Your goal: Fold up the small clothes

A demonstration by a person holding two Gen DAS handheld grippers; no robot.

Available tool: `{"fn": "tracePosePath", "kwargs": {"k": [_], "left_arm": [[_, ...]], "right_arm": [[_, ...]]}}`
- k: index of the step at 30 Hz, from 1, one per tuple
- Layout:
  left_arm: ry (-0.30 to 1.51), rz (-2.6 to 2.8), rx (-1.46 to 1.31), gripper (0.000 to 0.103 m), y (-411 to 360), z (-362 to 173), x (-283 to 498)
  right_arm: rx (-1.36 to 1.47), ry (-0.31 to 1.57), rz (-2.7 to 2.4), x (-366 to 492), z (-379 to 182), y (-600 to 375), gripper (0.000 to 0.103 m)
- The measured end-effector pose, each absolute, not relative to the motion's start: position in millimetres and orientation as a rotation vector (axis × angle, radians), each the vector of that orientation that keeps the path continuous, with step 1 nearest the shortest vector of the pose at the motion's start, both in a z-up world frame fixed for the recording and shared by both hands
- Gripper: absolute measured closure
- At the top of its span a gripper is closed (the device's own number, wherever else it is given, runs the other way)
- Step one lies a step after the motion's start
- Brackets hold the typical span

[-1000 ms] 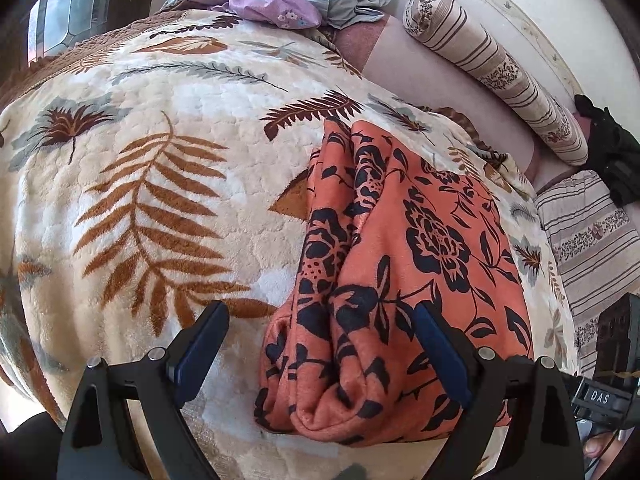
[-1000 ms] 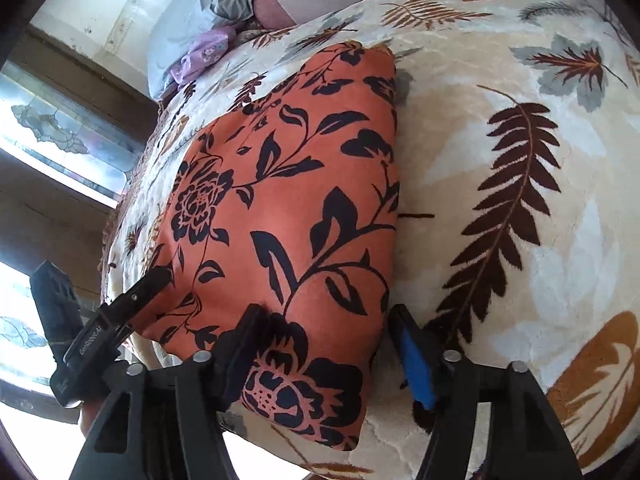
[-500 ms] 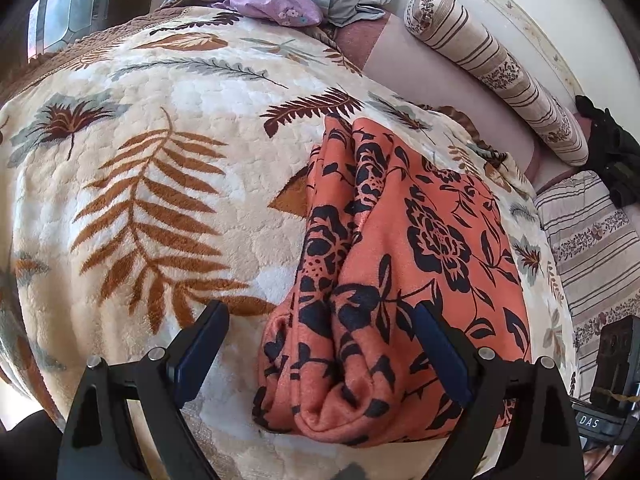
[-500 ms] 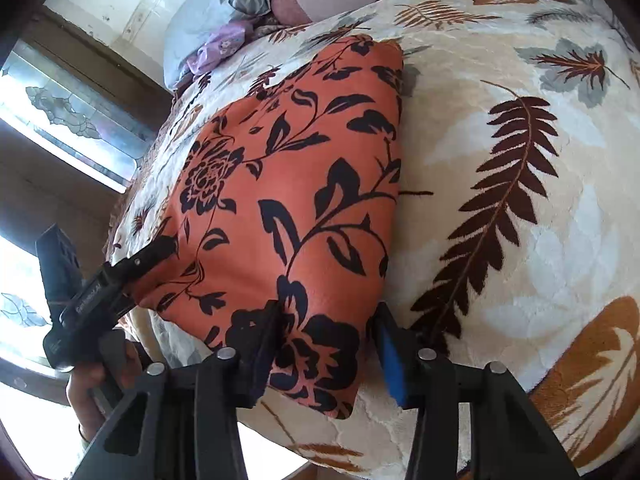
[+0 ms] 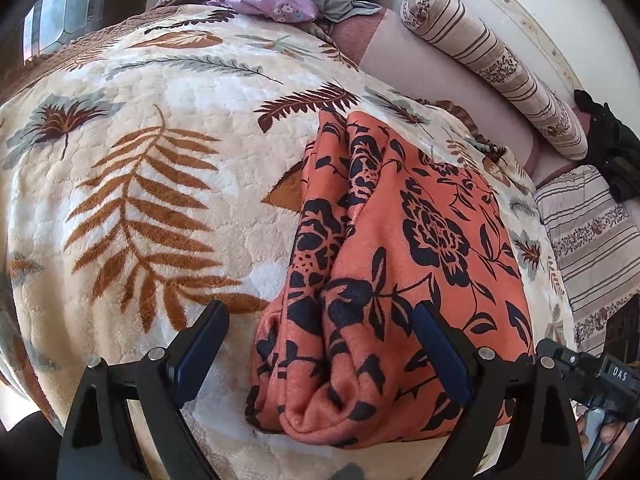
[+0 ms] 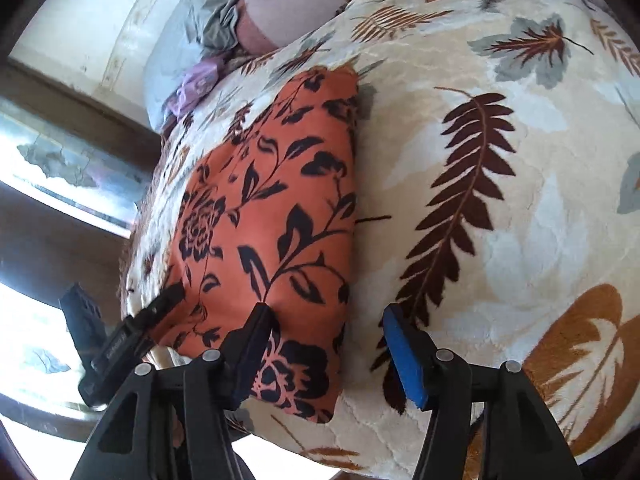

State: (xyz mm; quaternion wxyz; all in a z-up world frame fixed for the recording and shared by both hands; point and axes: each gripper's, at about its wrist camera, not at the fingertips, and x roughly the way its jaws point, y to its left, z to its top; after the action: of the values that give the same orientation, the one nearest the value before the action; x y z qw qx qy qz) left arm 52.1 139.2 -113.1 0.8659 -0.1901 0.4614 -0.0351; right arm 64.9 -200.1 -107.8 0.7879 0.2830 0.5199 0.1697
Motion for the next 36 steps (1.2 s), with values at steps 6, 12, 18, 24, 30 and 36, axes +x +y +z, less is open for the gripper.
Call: {"fn": "tracePosePath", "kwargs": {"k": [6,12,18,24,30,36], "left_arm": [[0.968,-0.101,-0.429,0.015,140,-114,53],[0.941,-0.141,-0.446,0.048,143,-113,47],[0.953,-0.148,-0.554,0.035,158,-121,44],[0.943,-0.173,-0.493,0.06,149,-114,35],[0.997,-0.16,-0.714,0.044,177,-117,30],[0.977,-0.175,-0.723,0.034,185,-95,48]], "right_arm": [[0.549,1.135,0.391,72,-109,-188,0.037],[0.597,1.14,0.411,70,-126,-187,0.036],[0.614,1.094,0.471,63,-131,-195,0.034],[0.7,1.054,0.529,57,-138,-208,0.034],[0.727,1.044,0.558,54,-140,-215,0.034],[0.751,1.052,0.554,53,-139,-220,0.034]]}}
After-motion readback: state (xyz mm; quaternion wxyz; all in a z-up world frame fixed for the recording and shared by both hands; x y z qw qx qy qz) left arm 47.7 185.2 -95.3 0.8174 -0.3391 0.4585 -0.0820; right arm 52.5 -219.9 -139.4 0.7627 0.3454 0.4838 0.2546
